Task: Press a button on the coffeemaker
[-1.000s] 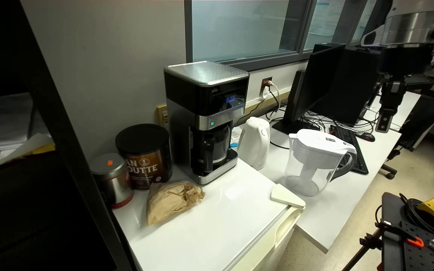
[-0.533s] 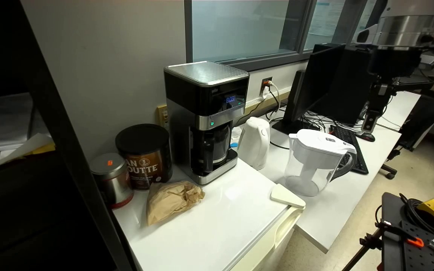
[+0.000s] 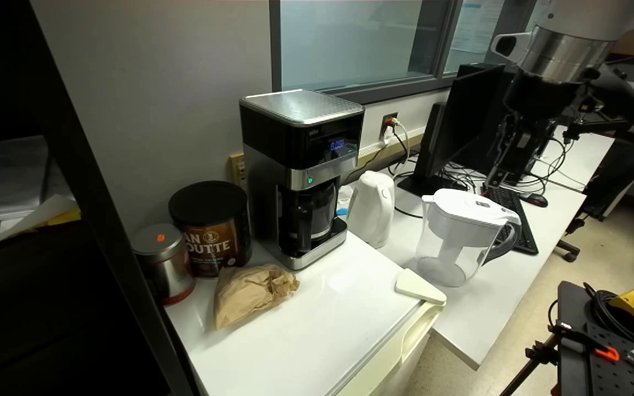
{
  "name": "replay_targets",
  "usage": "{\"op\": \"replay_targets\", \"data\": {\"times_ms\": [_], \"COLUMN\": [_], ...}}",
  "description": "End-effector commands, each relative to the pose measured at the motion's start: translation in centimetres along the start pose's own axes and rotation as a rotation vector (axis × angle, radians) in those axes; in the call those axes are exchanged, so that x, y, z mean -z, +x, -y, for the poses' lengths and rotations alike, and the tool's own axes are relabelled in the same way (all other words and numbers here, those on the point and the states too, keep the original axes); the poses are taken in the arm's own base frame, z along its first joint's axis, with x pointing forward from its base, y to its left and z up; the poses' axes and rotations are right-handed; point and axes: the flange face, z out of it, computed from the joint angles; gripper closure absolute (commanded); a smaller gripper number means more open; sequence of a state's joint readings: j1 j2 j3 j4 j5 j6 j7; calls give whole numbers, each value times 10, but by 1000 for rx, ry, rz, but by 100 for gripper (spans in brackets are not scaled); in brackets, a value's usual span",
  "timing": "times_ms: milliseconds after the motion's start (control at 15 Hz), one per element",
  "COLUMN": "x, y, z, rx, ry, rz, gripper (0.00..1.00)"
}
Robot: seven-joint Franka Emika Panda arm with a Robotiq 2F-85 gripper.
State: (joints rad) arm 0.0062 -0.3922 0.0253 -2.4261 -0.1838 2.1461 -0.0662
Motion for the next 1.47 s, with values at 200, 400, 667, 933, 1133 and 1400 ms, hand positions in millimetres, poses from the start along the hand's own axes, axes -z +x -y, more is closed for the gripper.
{"op": "replay_targets", "data": {"times_ms": [200, 400, 667, 933, 1133, 1400], "x": [-13, -18, -23, -28, -31, -40], "y": [30, 43, 59, 77, 93, 114], "z": [17, 24, 29, 29, 25, 22], "rx": [198, 236, 266, 258, 239, 215], "ry": [-78, -111, -166, -200, -226, -246], "rz": [-117, -167, -244, -308, -362, -409], "gripper": [31, 54, 83, 99, 97, 96]}}
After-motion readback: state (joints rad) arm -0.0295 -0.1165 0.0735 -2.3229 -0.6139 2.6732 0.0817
